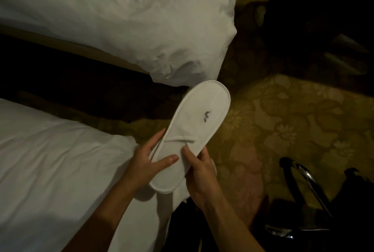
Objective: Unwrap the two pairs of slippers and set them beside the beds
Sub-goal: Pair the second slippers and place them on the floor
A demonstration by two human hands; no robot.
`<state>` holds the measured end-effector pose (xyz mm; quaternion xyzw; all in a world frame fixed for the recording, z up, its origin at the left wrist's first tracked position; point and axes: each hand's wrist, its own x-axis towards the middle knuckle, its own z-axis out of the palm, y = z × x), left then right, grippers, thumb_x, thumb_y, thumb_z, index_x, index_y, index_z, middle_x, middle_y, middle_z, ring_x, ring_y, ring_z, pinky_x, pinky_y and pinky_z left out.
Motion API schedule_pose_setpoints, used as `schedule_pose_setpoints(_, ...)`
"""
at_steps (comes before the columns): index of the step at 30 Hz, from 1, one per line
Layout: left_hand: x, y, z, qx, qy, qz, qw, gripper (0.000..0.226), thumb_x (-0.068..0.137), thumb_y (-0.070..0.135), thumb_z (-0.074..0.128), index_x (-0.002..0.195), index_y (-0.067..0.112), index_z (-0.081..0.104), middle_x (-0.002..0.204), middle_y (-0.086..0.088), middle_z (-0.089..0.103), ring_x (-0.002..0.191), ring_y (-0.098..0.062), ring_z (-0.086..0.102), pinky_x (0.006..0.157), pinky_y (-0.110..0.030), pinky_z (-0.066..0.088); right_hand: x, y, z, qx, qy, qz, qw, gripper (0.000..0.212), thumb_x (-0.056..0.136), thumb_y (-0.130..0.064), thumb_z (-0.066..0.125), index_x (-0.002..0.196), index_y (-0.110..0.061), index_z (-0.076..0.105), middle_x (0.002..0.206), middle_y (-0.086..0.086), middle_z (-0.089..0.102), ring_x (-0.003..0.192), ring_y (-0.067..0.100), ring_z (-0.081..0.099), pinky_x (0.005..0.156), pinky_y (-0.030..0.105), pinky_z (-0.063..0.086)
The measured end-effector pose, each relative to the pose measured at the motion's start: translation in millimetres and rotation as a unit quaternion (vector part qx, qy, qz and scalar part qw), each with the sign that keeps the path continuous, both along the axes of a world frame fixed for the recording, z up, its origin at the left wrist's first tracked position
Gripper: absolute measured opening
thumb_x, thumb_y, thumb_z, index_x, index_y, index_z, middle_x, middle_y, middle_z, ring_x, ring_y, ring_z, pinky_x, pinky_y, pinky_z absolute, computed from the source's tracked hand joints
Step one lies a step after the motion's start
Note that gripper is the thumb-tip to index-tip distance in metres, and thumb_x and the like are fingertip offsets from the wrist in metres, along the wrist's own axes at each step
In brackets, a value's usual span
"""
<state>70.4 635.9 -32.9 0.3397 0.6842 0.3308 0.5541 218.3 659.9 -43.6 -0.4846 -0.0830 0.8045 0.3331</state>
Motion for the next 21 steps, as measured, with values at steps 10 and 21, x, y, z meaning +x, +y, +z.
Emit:
schedule_pose_setpoints(10, -16, 12, -25, -0.027, -0.078, 0.004, 0.997, 0.048, 0.083, 0.015, 0.073, 0.099, 0.059, 0.064, 0.104, 0.024, 0.073, 0.095, -0.002, 0.071, 0.068, -0.015, 0.056, -2, 9, -33, 0.034, -0.119, -0.027, 0.992, 0.028, 0.088, -0.029, 0.069, 0.114, -0.020, 0.065, 0.115, 0.005, 0.071, 0.104, 0.023, 0.070, 0.080, 0.039, 0.060)
schedule_pose_setpoints(21, -63, 20, -61, -0.065, -0.084, -0.064, 0.992, 0.053, 0.076, 0.048, 0.075, 0.125, 0.040, 0.056, 0.120, 0.006, 0.070, 0.107, -0.014, 0.069, 0.078, -0.027, 0.058, 52, 94, -65, 0.061, -0.185, 0.000, 0.981, 0.056, 0.089, -0.025, 0.068, 0.138, -0.032, 0.042, 0.119, 0.000, 0.064, 0.105, 0.027, 0.069, 0.082, 0.050, 0.060)
